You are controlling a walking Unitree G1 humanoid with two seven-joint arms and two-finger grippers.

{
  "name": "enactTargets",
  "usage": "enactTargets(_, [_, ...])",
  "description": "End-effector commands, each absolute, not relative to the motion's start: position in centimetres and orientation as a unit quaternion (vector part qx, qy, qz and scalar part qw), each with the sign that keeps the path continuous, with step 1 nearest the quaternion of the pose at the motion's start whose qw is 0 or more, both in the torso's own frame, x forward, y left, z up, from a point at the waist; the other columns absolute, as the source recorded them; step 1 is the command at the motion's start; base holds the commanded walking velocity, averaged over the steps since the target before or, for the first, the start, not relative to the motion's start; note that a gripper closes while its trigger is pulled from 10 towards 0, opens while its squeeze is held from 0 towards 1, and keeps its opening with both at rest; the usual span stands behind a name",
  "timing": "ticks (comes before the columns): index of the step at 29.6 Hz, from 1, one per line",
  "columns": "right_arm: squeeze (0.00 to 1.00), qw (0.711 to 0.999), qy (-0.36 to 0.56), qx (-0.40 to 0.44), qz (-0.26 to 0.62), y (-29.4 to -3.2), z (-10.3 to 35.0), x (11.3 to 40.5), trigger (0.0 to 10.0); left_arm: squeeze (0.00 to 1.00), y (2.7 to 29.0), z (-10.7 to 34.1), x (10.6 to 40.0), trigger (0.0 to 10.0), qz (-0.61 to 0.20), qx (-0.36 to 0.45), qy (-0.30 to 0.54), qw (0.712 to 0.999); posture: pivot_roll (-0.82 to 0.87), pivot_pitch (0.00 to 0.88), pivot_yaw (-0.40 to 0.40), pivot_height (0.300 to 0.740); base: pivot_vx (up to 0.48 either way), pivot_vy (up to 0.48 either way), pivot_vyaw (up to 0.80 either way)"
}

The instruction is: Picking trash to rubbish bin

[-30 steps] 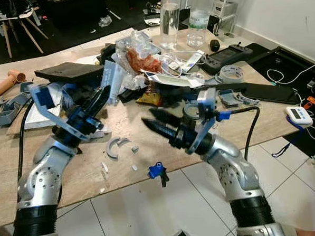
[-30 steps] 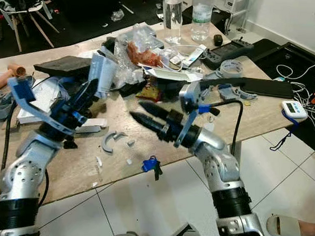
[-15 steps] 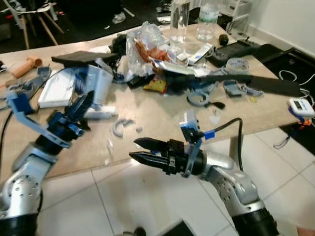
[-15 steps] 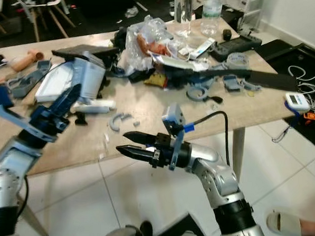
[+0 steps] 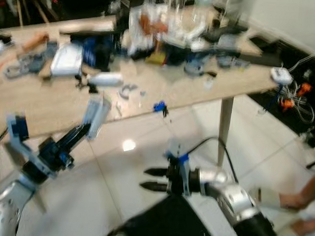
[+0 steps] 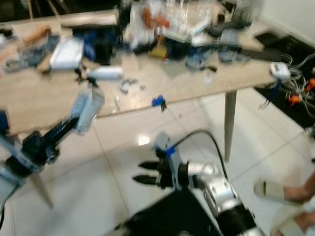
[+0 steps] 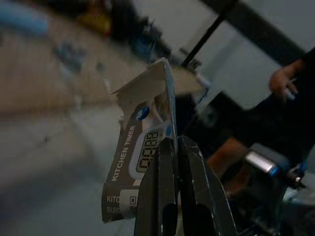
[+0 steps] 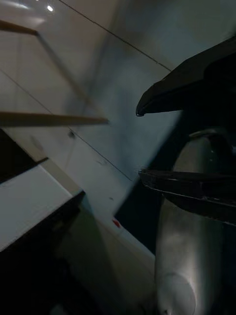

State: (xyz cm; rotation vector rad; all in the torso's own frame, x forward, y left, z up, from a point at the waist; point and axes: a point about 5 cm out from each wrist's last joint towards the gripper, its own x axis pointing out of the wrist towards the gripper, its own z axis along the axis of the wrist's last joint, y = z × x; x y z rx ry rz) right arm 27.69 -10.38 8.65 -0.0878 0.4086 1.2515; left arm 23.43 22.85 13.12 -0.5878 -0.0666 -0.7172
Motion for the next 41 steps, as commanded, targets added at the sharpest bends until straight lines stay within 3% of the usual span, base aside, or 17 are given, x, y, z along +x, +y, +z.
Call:
enactTargets(1, [0.00,0.803,0.203,-0.048,0.559,-11.3,7.7,27.8,10.0,0.00,23.2,11.3,22.9,10.0,-0.343,-0.270,0.013,0.900,-0.08,0.106,0.091,0.740,-0.480,0.000,0.00])
enactTargets(3, [0.00,0.803,0.203,-0.048,0.559,-11.3,7.7,27.8,10.0,0.00,23.2,11.3,22.9,10.0,-0.343,-0.270,0.013,0.900,-0.08,0.106,0.091,0.740,-0.480,0.000,0.00])
enactTargets(5, [0.00,0.821,0.222,-0.053,0.524,-12.2,6.6,28.3,10.0,0.00,23.6,9.0,22.1,10.0,-0.327,-0.264,0.064,0.905,-0.08,0.102,0.088,0.740,-0.480,0.000,0.00])
enactTargets(7, [0.00,0.861,0.276,-0.075,0.420,-14.6,3.8,29.1,10.0,0.00,24.2,4.2,20.5,10.0,-0.293,-0.228,0.177,0.912,-0.07,0.099,0.086,0.740,-0.480,0.000,0.00])
enactTargets(12, [0.00,0.908,0.321,-0.062,0.261,-17.9,1.4,29.4,10.0,0.00,25.1,0.2,18.9,10.0,-0.224,-0.213,0.263,0.914,-0.07,0.089,0.085,0.740,-0.352,0.000,0.00])
enactTargets(13, [0.00,0.908,0.321,-0.062,0.261,-17.9,1.4,29.4,10.0,0.00,25.1,0.2,18.9,10.0,-0.224,-0.213,0.263,0.914,-0.07,0.089,0.085,0.740,0.000,0.000,0.00])
enactTargets(14, [0.00,0.917,0.354,-0.043,0.177,-19.7,-0.4,28.1,10.0,0.00,25.9,-2.5,18.0,10.0,-0.141,-0.196,0.323,0.915,-0.07,0.089,0.086,0.740,0.000,0.000,0.00])
enactTargets(21, [0.00,0.904,0.421,-0.013,0.075,-21.7,-3.9,24.3,10.0,0.00,26.3,-5.7,16.2,10.0,-0.014,-0.172,0.394,0.903,-0.07,0.086,0.090,0.740,0.000,0.000,0.00])
enactTargets(24, [0.00,0.880,0.474,0.022,0.004,-22.5,-6.4,20.5,10.0,0.00,25.7,-7.7,13.9,10.0,0.043,-0.151,0.448,0.880,-0.07,0.083,0.091,0.740,0.000,0.000,0.00])
enactTargets(28, [0.00,0.863,0.505,0.026,-0.020,-22.7,-7.8,18.0,10.0,0.00,24.7,-9.1,11.6,10.0,0.050,-0.121,0.494,0.860,-0.06,0.083,0.094,0.740,0.000,0.000,0.00])
enactTargets(29, [0.00,0.849,0.527,0.027,-0.029,-22.8,-8.6,16.2,10.0,0.00,23.8,-10.1,9.6,10.0,0.055,-0.116,0.526,0.841,-0.06,0.081,0.094,0.740,0.000,0.000,0.00])
enactTargets(31, [0.00,0.841,0.540,0.026,-0.037,-22.9,-9.0,15.1,10.0,0.00,23.3,-10.5,8.4,10.0,0.064,-0.117,0.542,0.830,-0.06,0.081,0.094,0.740,0.000,0.000,0.00])
enactTargets(38, [0.00,0.820,0.570,-0.006,-0.054,-23.8,-9.6,13.2,10.0,0.00,22.8,-11.0,7.3,10.0,0.066,-0.091,0.563,0.818,-0.05,0.081,0.092,0.740,0.000,0.000,-0.56])
enactTargets(41, [0.00,0.815,0.575,-0.045,-0.065,-25.4,-9.3,12.9,10.0,0.00,22.0,-11.3,7.6,10.0,0.032,-0.009,0.585,0.811,-0.04,0.076,0.094,0.740,0.000,0.000,-0.78])
